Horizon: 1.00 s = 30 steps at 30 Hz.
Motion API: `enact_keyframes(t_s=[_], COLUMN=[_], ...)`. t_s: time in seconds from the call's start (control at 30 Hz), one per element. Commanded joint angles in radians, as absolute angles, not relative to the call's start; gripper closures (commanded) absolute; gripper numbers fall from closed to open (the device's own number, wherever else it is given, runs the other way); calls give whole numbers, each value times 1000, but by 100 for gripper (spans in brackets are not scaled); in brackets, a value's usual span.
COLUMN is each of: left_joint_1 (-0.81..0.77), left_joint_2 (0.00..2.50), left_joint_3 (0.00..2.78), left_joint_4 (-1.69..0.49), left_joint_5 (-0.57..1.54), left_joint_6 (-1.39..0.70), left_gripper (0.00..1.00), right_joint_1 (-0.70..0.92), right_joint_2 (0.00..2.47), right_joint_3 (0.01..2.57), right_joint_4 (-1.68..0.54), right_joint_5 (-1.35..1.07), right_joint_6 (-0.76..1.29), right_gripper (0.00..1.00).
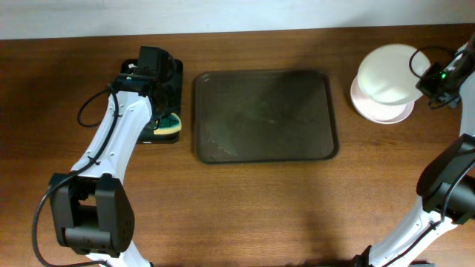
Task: Clean dirty plates on tray and stack at the side
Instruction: 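Lift the cream plate with the right gripper and stack it on the pink plate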
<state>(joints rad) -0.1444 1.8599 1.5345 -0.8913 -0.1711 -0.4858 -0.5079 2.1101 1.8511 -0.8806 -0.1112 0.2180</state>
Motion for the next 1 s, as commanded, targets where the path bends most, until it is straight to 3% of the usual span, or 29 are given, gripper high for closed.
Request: enact_keyframes(t_s=[0.0,0.13,0.23,0.33,0.67,0.97], left_joint_1=[-141,-141,-141,-141,-127,-50], left_joint_2=[1853,1853,1853,1853,1858,2012], left_joint_3=[1540,1540,1540,1540,1540,1540], left_joint_4=[-892,-892,-891,-891,-756,-629], left_joint_5=[-172,-171,-172,-171,-187,-186], left_joint_6=[-473,-473,-473,-473,-472,-474], left_gripper=[100,100,100,100,100,100], right_joint_1=[-510,-510,-510,-510,-468,-262], right_joint_2=[2084,2084,2084,2083,1909,1725], right_joint_3=[1748,1682,1682,1683,1683,1683], right_joint_4=[-791,-727,-726,-738,-929,-1037], right_joint_5=[-37,-83,-150,-280,-512,-511], right_joint_6=[297,297,293,293,233,127], right_gripper=[96,83,82,69,62,60])
